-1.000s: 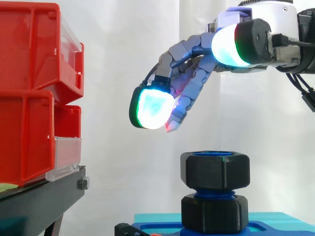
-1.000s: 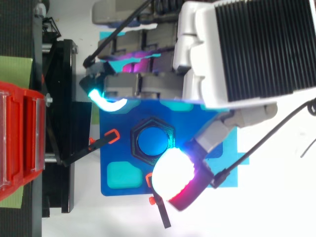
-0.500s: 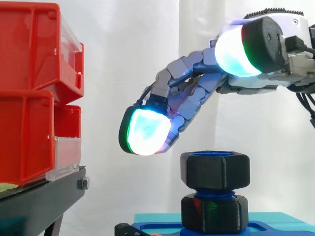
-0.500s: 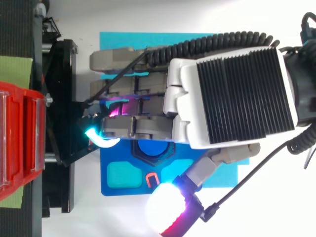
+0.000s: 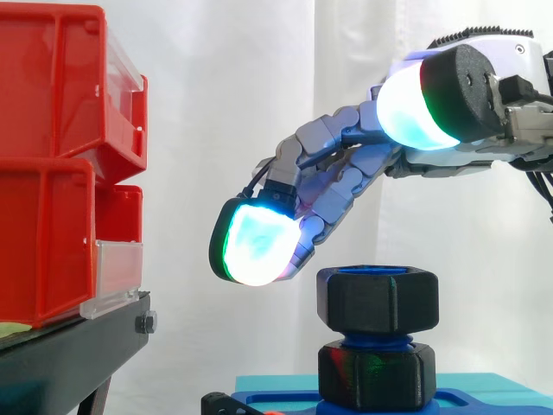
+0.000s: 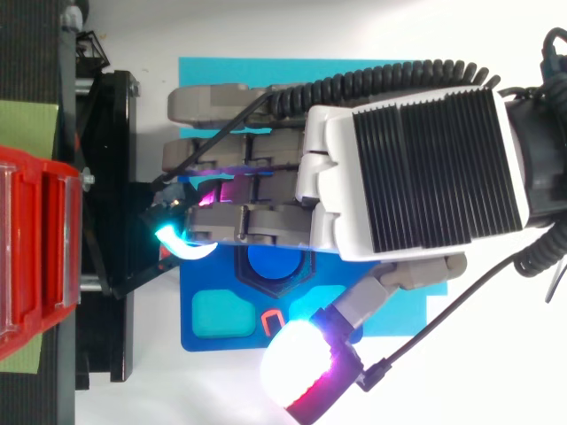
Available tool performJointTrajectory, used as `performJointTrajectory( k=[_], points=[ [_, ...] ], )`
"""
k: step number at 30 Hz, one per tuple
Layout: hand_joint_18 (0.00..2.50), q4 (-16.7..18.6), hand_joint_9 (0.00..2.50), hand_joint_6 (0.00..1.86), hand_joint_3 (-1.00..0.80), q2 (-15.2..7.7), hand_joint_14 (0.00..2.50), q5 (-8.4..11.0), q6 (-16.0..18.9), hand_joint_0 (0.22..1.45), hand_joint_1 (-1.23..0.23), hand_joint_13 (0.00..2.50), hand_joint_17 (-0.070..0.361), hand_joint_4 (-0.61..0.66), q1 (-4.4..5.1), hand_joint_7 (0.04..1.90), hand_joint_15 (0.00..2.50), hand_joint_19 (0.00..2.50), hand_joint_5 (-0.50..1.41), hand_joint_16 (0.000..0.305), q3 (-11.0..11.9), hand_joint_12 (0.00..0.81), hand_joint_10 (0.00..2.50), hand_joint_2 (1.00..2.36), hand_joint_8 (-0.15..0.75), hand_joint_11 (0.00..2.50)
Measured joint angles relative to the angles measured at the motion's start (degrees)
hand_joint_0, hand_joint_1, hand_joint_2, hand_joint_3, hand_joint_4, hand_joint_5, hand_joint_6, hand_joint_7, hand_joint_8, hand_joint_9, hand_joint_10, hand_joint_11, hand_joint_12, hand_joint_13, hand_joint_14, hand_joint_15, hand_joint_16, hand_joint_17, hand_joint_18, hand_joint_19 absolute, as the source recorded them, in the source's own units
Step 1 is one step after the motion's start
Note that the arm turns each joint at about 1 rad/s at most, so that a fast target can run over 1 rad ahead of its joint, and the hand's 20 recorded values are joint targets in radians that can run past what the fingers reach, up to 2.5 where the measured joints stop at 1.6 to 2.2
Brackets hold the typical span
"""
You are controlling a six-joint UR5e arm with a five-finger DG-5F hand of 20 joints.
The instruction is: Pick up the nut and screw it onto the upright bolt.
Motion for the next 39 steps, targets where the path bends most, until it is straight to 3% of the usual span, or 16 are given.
performJointTrajectory(
  k=[6,21,31,39],
  points=[
    [0.00,-0.4,0.60,0.50,-0.50,0.0,0.00,0.02,0.0,0.47,0.01,0.31,0.083,0.24,-0.04,1.07,0.00,0.00,-0.05,0.037,0.0,0.336,0.00,1.00,0.260,0.00],
    [0.00,-1.3,0.63,0.50,-0.50,0.0,0.00,-0.07,0.0,0.48,-0.02,0.35,0.078,0.20,-0.45,1.29,0.00,0.00,-0.03,0.035,0.0,0.325,0.00,1.00,0.266,0.00],
    [0.11,-1.7,0.85,0.50,-0.50,0.0,0.00,-0.18,0.0,0.50,-0.08,0.52,0.064,0.18,-0.70,1.52,0.00,0.00,0.00,0.028,0.0,0.299,0.00,1.00,0.287,0.00],
    [0.24,-2.2,1.02,0.59,-0.50,0.0,0.00,-0.46,0.6,0.52,-0.13,0.65,0.052,0.14,-1.12,1.37,0.00,0.00,0.01,0.023,-0.1,0.265,0.00,1.00,0.295,0.00]
  ],
)
